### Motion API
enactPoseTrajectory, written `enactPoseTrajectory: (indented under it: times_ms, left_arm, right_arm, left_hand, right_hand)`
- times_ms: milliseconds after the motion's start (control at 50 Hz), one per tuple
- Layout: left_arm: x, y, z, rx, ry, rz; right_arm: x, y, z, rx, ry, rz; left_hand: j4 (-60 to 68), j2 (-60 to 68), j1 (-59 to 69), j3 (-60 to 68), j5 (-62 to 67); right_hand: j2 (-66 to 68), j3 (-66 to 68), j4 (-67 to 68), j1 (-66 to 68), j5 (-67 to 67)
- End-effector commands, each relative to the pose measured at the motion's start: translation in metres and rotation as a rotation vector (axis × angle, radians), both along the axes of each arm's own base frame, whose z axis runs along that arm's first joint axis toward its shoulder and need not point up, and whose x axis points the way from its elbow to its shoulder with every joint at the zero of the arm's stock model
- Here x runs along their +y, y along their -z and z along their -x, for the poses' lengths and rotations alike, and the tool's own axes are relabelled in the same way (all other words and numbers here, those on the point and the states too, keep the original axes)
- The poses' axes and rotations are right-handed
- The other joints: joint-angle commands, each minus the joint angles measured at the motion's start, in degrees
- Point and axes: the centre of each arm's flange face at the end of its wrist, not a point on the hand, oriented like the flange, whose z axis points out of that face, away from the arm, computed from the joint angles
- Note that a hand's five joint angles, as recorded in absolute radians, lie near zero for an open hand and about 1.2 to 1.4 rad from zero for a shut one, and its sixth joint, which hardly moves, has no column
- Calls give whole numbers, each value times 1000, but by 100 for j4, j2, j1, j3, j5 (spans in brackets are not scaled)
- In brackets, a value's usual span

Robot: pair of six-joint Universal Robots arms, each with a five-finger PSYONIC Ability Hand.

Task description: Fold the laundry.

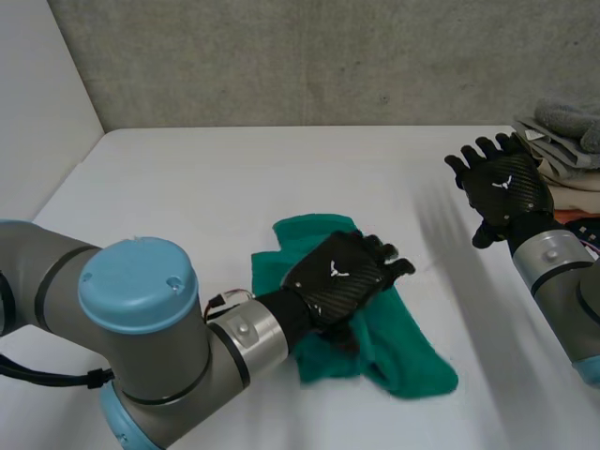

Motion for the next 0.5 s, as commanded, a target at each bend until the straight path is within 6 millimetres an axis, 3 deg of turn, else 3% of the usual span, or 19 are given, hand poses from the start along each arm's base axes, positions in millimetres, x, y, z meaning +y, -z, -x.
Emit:
enactPoseTrajectory:
  times_ms: [20,140,260,380,420,500]
  left_arm:
    - [-35,-29,-16,38,-162,73]
    - [-48,-49,-41,44,-365,98]
    - [-26,-45,-68,-57,-514,33]
    - [17,-24,-63,-138,-420,-23]
    - [32,-17,-59,-155,-376,-32]
    - [37,-3,-51,-155,-339,-26]
  right_arm:
    - [6,3,0,17,-6,-87]
    - [14,-2,0,39,-30,-223]
    - [31,-14,-11,49,-193,-381]
    - [33,-29,-23,36,-342,-394]
    - [29,-21,-28,45,-388,-409]
    - [14,-6,-32,71,-384,-415]
  left_hand:
    - [-607,-598,-277,-624,-513]
    - [-523,-514,-193,-541,-430]
    - [-523,-514,-193,-541,-430]
    - [-506,-497,-176,-524,-413]
    - [-490,-480,-159,-507,-396]
    - [-490,-480,-159,-507,-396]
  right_hand:
    - [-190,-182,-207,-280,-273]
    - [-190,-182,-207,-280,-273]
    - [-190,-182,-207,-280,-273]
    - [-82,-75,-99,-172,-166]
    - [439,447,422,349,356]
    - [474,482,457,384,391]
